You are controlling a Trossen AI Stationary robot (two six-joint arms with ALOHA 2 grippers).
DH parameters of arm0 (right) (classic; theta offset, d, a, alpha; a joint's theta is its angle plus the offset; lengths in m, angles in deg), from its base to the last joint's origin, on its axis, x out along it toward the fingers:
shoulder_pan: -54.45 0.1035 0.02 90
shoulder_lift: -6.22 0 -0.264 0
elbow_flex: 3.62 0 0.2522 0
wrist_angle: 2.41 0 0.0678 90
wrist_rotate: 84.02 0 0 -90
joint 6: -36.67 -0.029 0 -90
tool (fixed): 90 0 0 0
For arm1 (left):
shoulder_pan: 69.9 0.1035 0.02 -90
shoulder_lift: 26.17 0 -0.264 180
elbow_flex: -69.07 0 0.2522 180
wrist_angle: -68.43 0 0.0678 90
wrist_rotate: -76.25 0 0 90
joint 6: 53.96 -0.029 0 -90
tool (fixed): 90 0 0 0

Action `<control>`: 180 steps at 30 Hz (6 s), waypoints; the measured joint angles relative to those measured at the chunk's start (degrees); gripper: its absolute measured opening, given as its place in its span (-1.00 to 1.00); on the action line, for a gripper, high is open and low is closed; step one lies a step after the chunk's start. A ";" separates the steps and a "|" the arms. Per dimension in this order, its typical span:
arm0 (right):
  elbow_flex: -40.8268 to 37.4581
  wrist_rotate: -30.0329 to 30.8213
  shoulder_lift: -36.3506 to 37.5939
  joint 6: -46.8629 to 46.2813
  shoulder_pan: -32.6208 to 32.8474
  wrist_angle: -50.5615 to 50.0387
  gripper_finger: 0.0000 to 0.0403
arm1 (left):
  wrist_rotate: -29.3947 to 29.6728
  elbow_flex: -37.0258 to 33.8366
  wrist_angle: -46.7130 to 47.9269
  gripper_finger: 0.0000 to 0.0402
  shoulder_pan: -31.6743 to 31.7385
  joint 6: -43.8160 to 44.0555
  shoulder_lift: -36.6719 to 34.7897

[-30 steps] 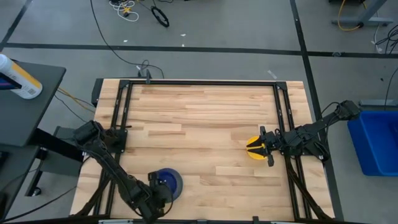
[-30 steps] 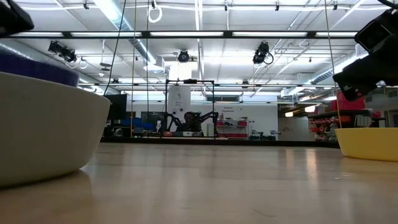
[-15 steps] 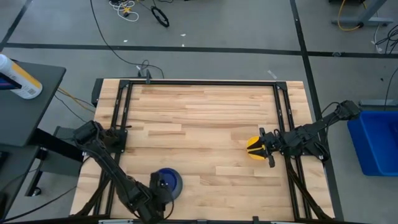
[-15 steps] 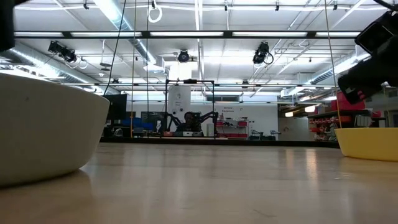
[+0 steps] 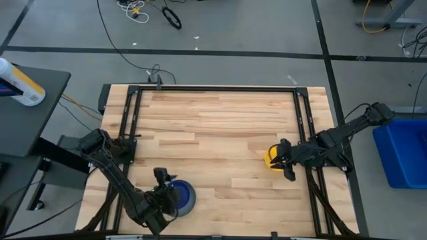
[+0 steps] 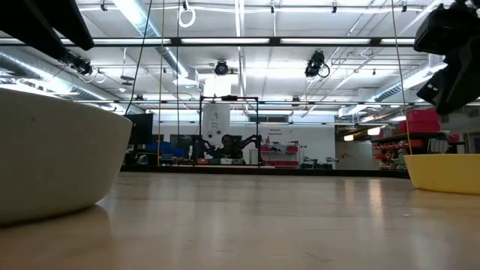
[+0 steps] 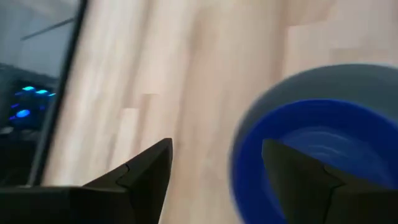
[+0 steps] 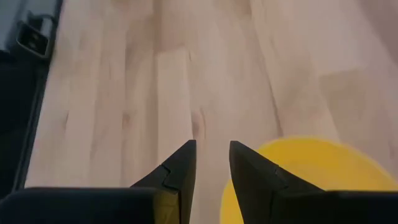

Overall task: Nest bowls inside each other
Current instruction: Stack the yellow bowl on top of the blue bowl, then return to Home Position

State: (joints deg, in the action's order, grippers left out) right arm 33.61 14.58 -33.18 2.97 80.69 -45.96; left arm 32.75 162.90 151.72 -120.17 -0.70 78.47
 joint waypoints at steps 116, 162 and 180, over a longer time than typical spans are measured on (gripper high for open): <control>90.68 14.76 -65.82 22.71 3.81 -13.24 0.08 | 13.43 -40.54 -0.35 0.25 -22.22 44.88 -32.96; -22.78 -13.58 39.16 37.09 21.84 33.48 -0.01 | 32.89 -63.32 -44.11 0.25 -31.27 20.30 -49.17; -22.78 -13.46 39.13 33.43 21.84 33.69 0.08 | -39.30 -58.84 -99.59 0.25 24.52 -52.30 -44.79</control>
State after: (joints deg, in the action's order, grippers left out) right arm 10.83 1.12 5.95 36.40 102.53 -12.27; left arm -6.56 104.06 52.13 -95.64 -53.00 33.67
